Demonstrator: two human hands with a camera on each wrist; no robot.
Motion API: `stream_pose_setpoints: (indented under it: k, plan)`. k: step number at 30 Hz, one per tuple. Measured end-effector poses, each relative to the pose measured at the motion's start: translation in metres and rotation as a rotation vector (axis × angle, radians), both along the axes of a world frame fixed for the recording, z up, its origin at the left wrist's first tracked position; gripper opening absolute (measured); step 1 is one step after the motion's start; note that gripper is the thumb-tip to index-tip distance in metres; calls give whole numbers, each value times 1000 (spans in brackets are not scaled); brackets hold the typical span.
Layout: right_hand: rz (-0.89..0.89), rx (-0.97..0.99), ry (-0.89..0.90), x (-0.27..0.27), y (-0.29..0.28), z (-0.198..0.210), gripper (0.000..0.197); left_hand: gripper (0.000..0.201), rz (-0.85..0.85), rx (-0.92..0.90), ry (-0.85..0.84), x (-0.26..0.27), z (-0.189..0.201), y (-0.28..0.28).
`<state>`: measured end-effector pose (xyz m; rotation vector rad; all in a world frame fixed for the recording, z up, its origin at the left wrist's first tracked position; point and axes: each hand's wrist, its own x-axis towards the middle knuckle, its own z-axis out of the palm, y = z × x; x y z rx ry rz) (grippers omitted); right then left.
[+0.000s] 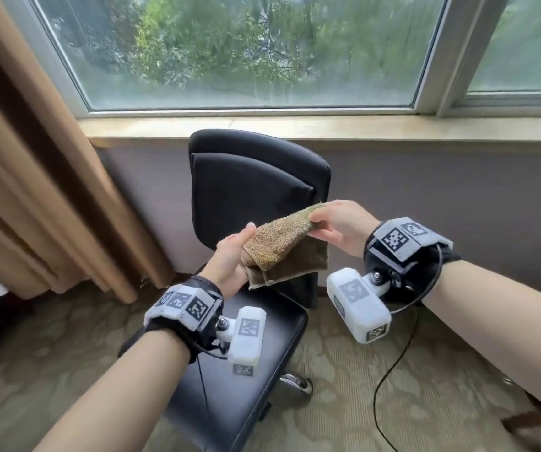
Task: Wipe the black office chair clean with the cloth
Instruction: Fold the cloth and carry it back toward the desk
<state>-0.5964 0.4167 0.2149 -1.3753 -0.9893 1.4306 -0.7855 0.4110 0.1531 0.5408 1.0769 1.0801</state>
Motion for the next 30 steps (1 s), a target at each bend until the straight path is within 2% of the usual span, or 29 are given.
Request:
stream_pose_setpoints:
  k: [1, 2, 3, 4, 5, 6, 8, 11, 16, 20, 22, 26, 30]
  plan:
    - [18, 0, 86, 0, -7, 3, 15, 93, 5, -18, -44, 2, -4, -6]
    - [2, -31, 158, -3, -16, 7, 15, 81, 2, -21, -79, 6, -6, -14]
    - [-41, 33, 87, -3, -29, 7, 20, 59, 6, -2, -120, 10, -5, -24]
    - [-85, -9, 105, -2, -40, 7, 27, 35, 24, 20, -131, 14, -5, -34]
    - [-77, -35, 89, 1, -51, 9, 35, 19, 29, 39, -130, 16, -6, -40]
    - [-47, -51, 89, 6, -62, 10, 43, 15, 24, 57, -135, 18, -3, -48]
    - [-17, -75, 65, 17, -87, 8, 56, 22, -21, 69, -111, 19, 5, -63]
    - [64, -100, -34, 36, -126, 4, 65, 28, -178, 106, 12, 25, 24, -93]
    - [382, -194, -298, 75, -182, 3, 55, 35, -451, 260, 103, 56, 57, -151]
    - [399, -12, -265, 119, -222, 3, 56, 39, -558, 342, 131, 100, 72, -201]
    - [468, 54, -204, 145, -245, 1, 55, 37, -561, 368, 170, 127, 74, -226]
    - [649, 23, -140, 200, -294, -2, 43, 25, -502, 383, 271, 175, 78, -272]
    - [650, 13, -131, 247, -342, -3, 24, 31, -406, 388, 375, 219, 86, -316]
